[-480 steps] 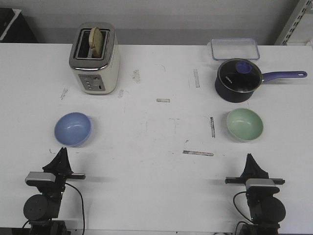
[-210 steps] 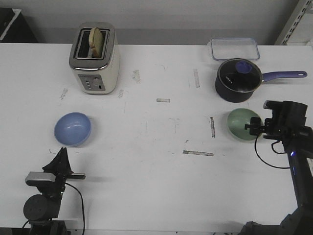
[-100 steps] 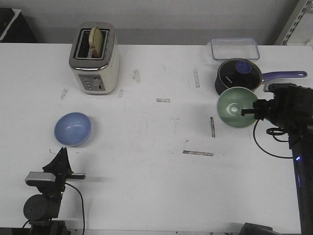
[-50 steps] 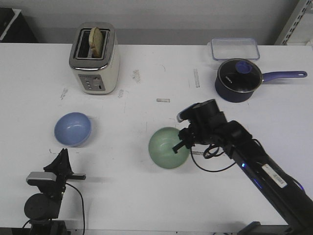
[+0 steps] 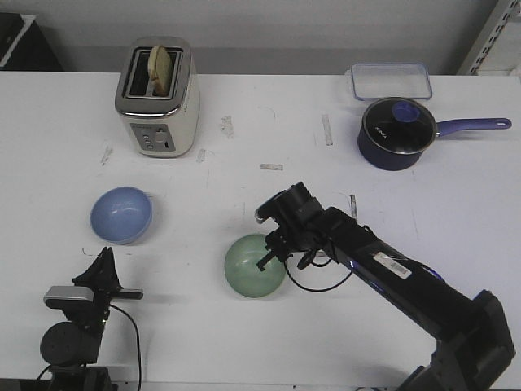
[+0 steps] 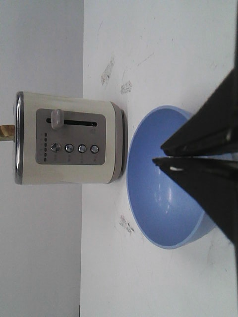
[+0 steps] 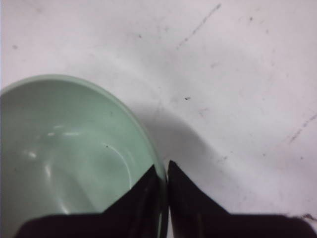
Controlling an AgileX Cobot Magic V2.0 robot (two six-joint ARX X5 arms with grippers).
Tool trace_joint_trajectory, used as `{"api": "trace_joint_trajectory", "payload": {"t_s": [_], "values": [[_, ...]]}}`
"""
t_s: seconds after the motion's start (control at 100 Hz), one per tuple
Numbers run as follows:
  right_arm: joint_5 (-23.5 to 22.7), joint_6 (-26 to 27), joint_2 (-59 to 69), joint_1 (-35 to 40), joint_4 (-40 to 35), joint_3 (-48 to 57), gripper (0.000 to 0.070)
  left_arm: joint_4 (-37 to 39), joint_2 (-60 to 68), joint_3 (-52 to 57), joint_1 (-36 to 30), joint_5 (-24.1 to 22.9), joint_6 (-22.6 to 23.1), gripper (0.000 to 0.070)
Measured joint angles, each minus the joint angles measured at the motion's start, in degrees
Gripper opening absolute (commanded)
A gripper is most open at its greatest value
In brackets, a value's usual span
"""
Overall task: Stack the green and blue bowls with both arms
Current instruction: 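Release the green bowl and retract the right gripper toward the robot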
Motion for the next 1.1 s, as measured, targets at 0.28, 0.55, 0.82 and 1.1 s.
{"api": "trace_joint_trajectory", "payload": {"t_s": [0.28,0.55,0.82,1.1], "values": [[-0.26,-0.04,2.19,-0.09,0.90,0.04,0.0001,-0.02,-0.02,0.00,0.00,0.00,0.00,0.0002],[-0.52,-0.20,2.23,-0.07,0.17,0.04,0.0326,-0.02,0.00,0.00,0.00,0.00,0.02,0.0002],[-0.50,-0.98,-1.29,-0.48,-0.17,3.43,0.0354,-0.02,-0.02,0.00,0.00,0.00,0.00,0.0002],[-0.04,-1.33,-14.86,-5.97,2.01,5.70,0.0074,-0.02,-0.02,0.00,0.00,0.00,0.00,0.0002]]}}
